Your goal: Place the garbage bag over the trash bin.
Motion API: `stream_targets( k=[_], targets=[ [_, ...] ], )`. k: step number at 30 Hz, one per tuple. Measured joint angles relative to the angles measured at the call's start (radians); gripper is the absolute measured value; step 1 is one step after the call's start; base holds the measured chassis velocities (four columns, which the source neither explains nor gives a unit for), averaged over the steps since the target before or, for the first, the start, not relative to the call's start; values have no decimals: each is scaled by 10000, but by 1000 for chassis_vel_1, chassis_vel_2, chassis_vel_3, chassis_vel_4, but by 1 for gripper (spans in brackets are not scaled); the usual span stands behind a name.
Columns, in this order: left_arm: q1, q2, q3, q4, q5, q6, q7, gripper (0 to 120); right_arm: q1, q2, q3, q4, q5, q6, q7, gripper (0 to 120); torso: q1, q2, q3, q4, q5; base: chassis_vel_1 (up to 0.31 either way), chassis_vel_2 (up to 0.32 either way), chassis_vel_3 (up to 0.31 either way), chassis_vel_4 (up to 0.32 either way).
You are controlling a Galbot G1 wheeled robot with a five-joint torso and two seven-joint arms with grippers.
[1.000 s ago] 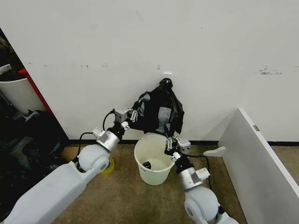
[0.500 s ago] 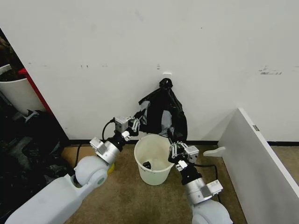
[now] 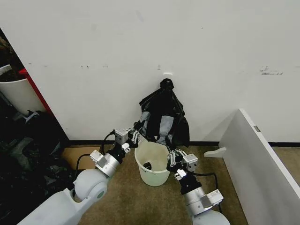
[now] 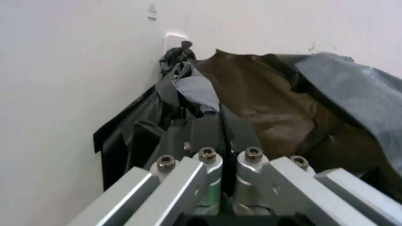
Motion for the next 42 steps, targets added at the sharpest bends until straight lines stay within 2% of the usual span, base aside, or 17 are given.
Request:
stream_targets(
  k=[3, 12, 26, 32, 37, 42],
  targets=[
    [99, 50, 29, -106, -10, 57, -1, 0, -174, -93, -1, 157, 88, -79, -9, 0, 0, 0, 0, -2, 1, 0, 0, 0, 0],
    [1374, 232, -452, -265, 312, -54, 102, 0, -400, -236, -95, 2, 101, 45, -48, 0, 0, 0, -1, 2, 1, 0, 0, 0, 0],
    [1181, -39, -699, 70, 439, -232, 72, 0, 184, -218, -357, -539, 338, -77, -24, 0, 1, 0, 0, -1, 0, 0, 0, 0, 0],
    [1198, 280, -1212, -359, 261, -194, 45, 0, 462, -196, -554, -83, 1319, -644, -15, 0, 1, 0, 1, -2, 0, 0, 0, 0, 0],
    [1747, 552, -1824, -744, 162, -185, 49, 0, 643, -293, -762, 624, 2848, -1506, 113, 0, 1, 0, 1, 1, -1, 0, 0, 0, 0],
    [1931, 553, -2031, -790, 201, -204, 66, 0, 710, -418, -853, 627, 3187, -1726, 105, 0, 1, 0, 0, 0, -2, 0, 0, 0, 0]
  ],
)
